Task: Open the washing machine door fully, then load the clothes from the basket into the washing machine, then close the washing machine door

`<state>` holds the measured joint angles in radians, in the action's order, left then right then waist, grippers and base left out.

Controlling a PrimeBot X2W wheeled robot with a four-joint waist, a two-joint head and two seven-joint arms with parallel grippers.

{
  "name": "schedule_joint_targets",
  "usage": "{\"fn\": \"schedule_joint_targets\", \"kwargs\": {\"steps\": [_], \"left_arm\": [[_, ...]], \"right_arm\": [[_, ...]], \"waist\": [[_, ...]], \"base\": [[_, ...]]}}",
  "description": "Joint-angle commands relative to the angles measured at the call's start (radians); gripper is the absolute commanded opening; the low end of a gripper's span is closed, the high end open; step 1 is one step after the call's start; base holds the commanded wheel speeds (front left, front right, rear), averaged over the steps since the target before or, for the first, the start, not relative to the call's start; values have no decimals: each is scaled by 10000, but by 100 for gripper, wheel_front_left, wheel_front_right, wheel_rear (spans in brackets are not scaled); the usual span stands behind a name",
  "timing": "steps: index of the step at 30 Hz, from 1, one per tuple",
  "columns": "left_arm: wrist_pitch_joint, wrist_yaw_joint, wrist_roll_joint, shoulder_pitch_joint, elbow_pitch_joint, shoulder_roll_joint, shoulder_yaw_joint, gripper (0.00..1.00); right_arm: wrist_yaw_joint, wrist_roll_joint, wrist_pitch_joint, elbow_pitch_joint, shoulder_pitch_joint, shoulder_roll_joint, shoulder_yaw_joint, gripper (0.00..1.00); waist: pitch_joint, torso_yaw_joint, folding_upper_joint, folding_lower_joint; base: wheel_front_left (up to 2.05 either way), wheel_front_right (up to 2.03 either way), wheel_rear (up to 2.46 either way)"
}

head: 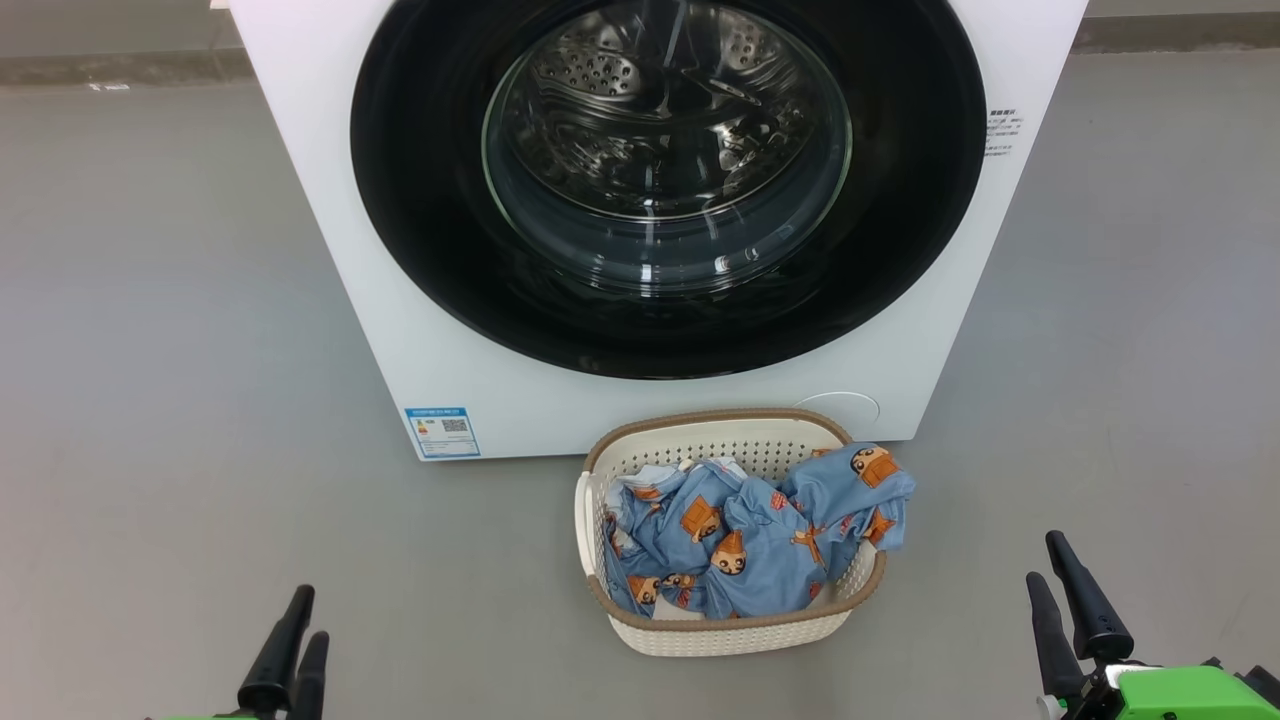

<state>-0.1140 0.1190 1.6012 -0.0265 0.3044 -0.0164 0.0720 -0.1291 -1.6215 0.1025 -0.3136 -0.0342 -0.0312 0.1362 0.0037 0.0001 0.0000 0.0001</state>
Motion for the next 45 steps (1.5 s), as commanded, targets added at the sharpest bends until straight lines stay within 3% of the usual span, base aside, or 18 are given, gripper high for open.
{"fn": "schedule_joint_targets", "kwargs": {"steps": [1,25,45], "left_arm": [[85,36,-10,-351,-294,-148,44,100],[715,51,-322,-670,-906,-292,-145,100],[1430,65,-2076,-895,-1361,-694,-692,100]], "right_arm": [[-1,-31,-83,315,-264,-63,-64,100],[-3,127,-755,882,-654,-107,-533,100],[-6,2002,-1378,1043,-1030,-325,-1181,100]], "waist": [[-7,2,0,11],[10,-19,0,-1],[-27,-9,0,-1]], "base": [[0,0,0],[0,0,0],[0,0,0]]}}
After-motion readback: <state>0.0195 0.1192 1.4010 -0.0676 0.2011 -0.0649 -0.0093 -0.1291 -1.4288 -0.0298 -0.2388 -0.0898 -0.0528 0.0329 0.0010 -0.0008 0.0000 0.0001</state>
